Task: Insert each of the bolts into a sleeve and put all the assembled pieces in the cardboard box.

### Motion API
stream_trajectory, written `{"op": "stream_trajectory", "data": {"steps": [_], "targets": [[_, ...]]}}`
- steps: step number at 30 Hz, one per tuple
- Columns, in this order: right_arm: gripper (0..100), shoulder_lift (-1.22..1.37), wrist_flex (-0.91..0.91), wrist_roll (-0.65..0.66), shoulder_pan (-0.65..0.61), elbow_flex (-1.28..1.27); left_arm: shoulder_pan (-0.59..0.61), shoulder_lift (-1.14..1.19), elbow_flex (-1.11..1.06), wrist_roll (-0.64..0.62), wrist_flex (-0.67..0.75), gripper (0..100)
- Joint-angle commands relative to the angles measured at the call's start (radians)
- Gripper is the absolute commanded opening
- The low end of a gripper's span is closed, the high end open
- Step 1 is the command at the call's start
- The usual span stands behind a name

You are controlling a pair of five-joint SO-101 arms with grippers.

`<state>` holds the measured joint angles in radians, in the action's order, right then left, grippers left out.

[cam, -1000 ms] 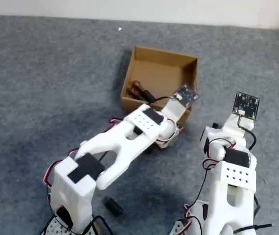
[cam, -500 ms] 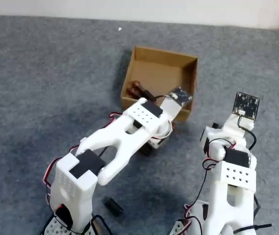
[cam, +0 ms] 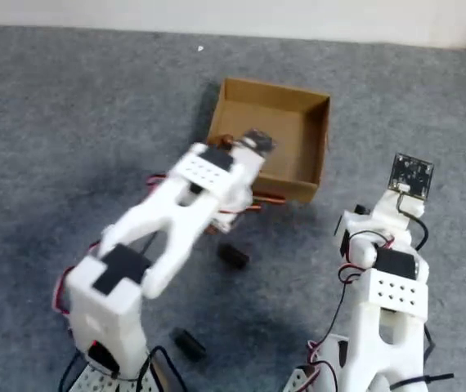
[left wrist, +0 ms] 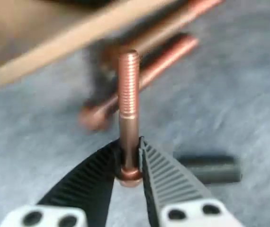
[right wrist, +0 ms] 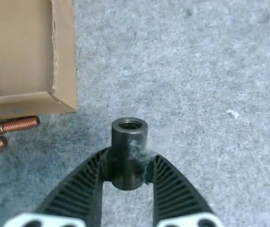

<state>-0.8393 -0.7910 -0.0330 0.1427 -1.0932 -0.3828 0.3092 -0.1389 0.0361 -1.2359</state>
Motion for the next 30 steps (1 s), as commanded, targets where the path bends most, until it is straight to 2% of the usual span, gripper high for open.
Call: {"op": "stream_trajectory", "data": {"steps": [1,9,11,13,24,26,30], "targets": [[0.5,-0.035,0.03,0.0,0.012,0.004,0.064,-0.226,-0.074,0.055,-0.012,5],[0.5,-0.035,0.03,0.0,0.012,0.004,0.166,-0.426,-0.242,0.169,-0.006,5],[0.5,-0.035,0.03,0.0,0.01,0.004,0.191,-0.447,-0.277,0.23,-0.006,5],[0.5,-0.035,0.03,0.0,0.01,0.004,0.209,-0.466,-0.312,0.35,-0.005,5],[0.5,-0.035,0.03,0.0,0.01,0.004,0.332,-0.47,-0.398,1.227,-0.006,5],[0.5,-0.035,0.03,0.0,0.01,0.004,0.352,-0.47,-0.401,1.327,-0.008,5],[0.5,-0.035,0.03,0.0,0.01,0.004,0.369,-0.464,-0.401,1.399,-0.011,5]]}}
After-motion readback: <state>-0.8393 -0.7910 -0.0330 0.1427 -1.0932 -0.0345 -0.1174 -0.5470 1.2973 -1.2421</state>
